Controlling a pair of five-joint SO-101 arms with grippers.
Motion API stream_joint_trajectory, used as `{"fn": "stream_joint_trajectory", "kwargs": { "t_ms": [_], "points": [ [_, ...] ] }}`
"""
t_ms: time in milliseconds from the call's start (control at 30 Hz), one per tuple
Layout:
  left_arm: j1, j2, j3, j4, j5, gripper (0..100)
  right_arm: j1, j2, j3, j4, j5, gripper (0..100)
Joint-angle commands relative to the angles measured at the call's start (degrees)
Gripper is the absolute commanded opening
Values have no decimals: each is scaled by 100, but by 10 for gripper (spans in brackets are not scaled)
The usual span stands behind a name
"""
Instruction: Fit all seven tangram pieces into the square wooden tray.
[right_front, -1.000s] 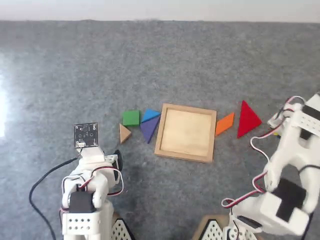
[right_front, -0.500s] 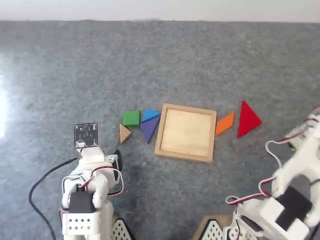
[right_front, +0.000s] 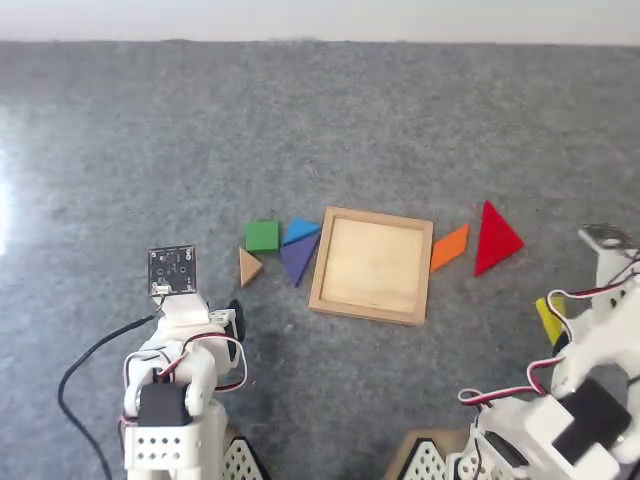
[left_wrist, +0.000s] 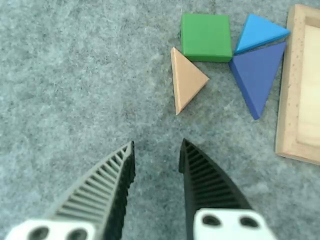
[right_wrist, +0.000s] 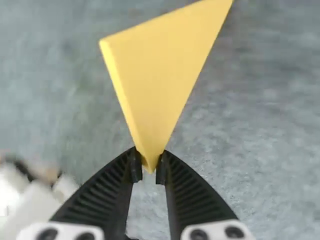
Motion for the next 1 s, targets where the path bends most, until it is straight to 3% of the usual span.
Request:
{"fn": "stream_joint_trajectory", "kwargs": {
  "t_ms": [0,333,467,600,633,833,967],
  "points": [
    [-44,-79,-66,26,62,143,22,-347,-255,242,782,7],
    [-44,-79,-66,26,62,143,497,-312,-1011,338,1037,30],
    [-44,-79,-66,26,62,143,295,-338,-1011,840,1451,162],
    [-44,-79,-66,26,62,143,-365,-277,-993,1279,1336,284],
    [-44,-79,-66,26,62,143,-611,-277,-932,1332,1020,304],
    [-44,-79,-66,26,62,143,-2308,-347,-264,84,-2787,336],
    [-44,-79,-66,26,62,143,-2844,-435,334,-497,-3965,286]
  ]
}}
